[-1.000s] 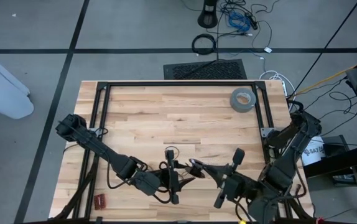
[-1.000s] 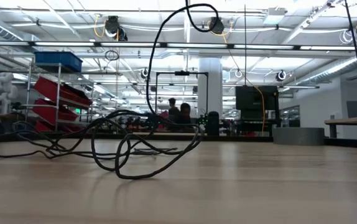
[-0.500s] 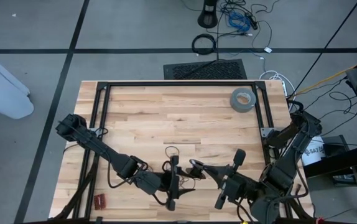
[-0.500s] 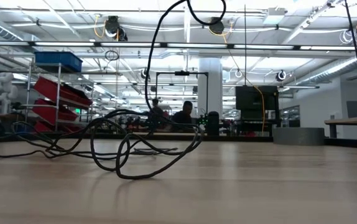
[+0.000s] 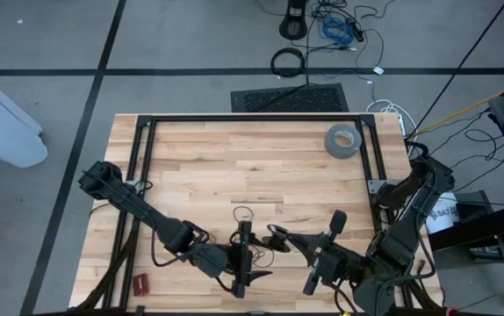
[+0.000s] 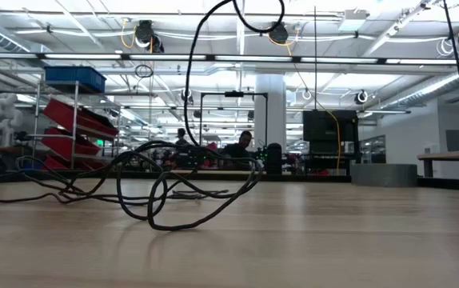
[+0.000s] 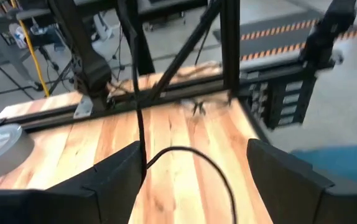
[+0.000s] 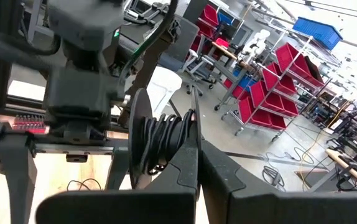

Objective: Coil cords
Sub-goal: Coil the black wire onto the spool

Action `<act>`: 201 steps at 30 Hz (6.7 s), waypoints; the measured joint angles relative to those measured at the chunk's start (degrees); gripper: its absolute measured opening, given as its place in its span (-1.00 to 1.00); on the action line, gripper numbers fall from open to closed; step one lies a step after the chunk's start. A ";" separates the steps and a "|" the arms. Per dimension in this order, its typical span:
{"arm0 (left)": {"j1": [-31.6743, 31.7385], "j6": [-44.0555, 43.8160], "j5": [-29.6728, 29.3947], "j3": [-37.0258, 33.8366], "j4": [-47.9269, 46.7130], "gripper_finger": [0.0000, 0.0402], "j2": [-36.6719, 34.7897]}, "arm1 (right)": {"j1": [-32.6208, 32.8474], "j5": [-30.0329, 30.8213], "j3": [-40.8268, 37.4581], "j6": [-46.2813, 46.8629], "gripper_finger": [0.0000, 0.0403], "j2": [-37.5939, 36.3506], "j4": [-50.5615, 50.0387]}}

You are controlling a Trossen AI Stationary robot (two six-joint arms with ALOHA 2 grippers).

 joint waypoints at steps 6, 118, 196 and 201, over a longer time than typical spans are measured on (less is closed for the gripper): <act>0.00 0.23 -2.38 0.00 -5.64 0.46 0.00 | 0.00 -0.01 0.00 0.00 -1.00 0.00 0.00; 2.99 8.71 -2.77 2.54 -7.07 0.46 8.35 | 0.00 0.01 0.04 -1.27 -1.00 0.02 0.20; -3.77 -9.44 -33.55 3.91 -41.48 -0.94 -5.60 | 2.23 0.93 0.00 -1.53 -1.00 -0.50 1.05; -5.89 -16.60 -37.21 3.91 -49.03 -0.94 -7.54 | 2.16 0.94 0.00 -1.49 -1.00 -0.50 1.06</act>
